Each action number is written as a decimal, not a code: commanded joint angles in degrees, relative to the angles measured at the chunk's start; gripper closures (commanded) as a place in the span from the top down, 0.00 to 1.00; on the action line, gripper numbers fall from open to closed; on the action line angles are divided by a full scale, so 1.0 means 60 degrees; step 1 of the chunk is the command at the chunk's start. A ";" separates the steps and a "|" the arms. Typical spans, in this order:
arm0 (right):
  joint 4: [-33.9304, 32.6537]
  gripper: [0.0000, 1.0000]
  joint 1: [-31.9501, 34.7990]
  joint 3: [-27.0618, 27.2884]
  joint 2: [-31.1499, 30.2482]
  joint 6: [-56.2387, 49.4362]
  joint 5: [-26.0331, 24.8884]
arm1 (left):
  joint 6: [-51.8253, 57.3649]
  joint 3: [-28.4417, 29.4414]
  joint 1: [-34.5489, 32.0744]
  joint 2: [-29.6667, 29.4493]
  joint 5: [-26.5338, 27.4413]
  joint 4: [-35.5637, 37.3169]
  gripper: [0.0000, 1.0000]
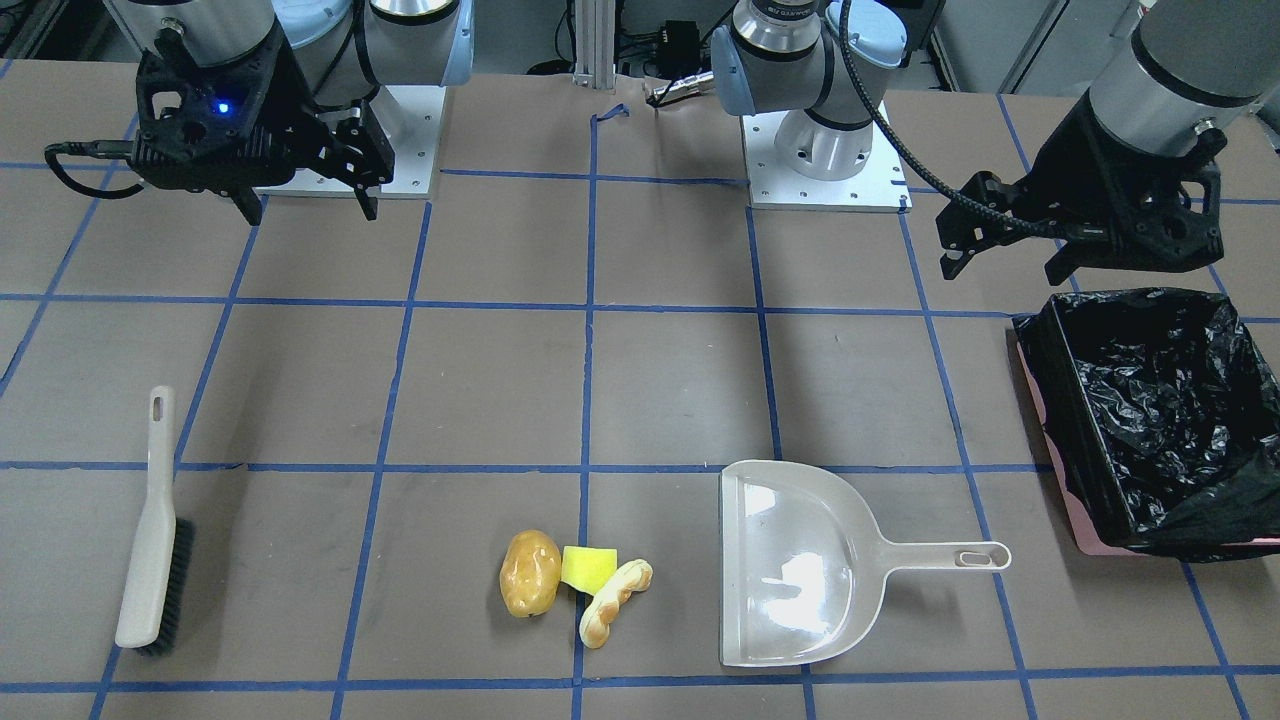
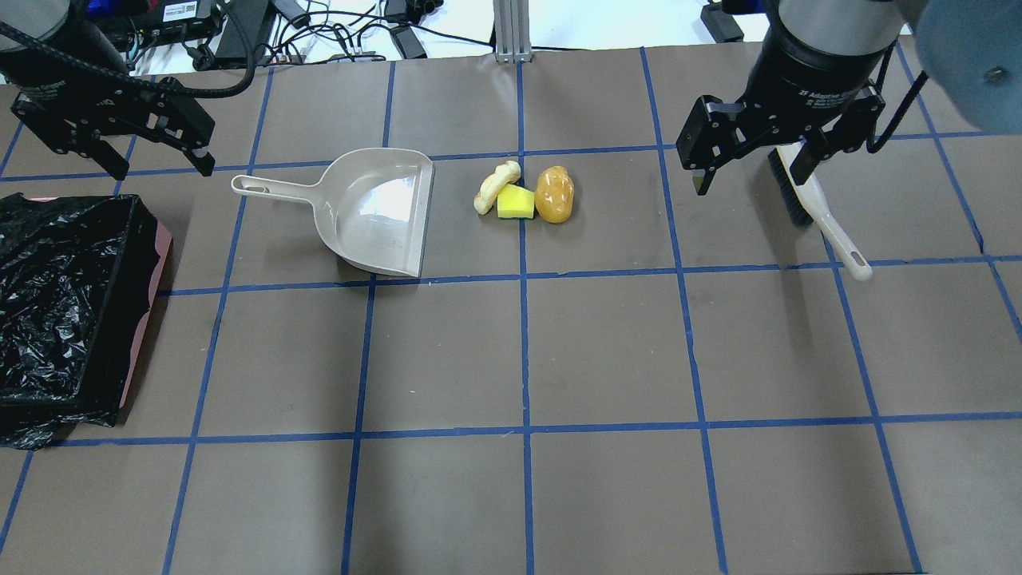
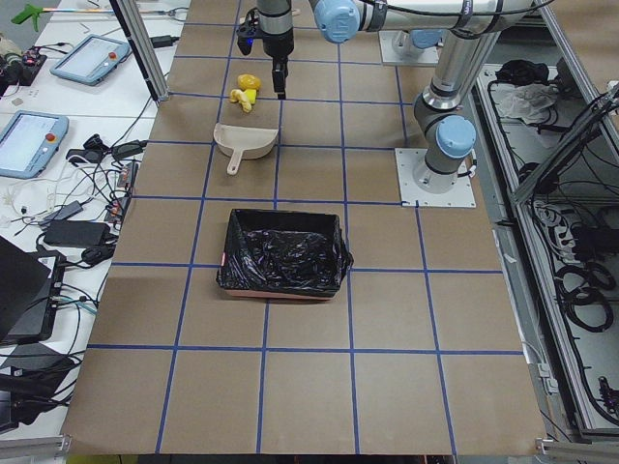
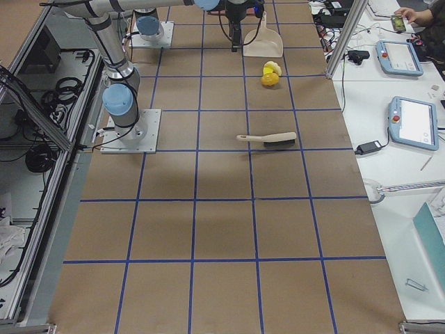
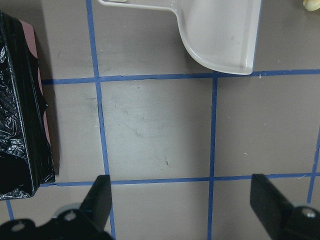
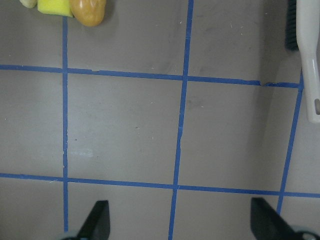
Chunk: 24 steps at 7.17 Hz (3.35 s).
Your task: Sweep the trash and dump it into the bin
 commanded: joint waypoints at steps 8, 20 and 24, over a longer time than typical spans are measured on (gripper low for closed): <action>0.0030 1.00 0.0000 0.0000 -0.0013 0.0118 -0.0073 | -0.0010 0.0001 0.0067 0.0030 0.0014 -0.0058 1.00; -0.0305 1.00 -0.1927 0.0876 0.0193 -0.0892 -0.0741 | -0.0010 -0.0014 0.0067 0.0030 0.0014 -0.0088 1.00; -0.3258 0.99 -0.2942 0.2516 0.0542 -0.3229 -0.0996 | -0.0010 0.0001 0.0081 0.0030 0.0014 -0.0088 1.00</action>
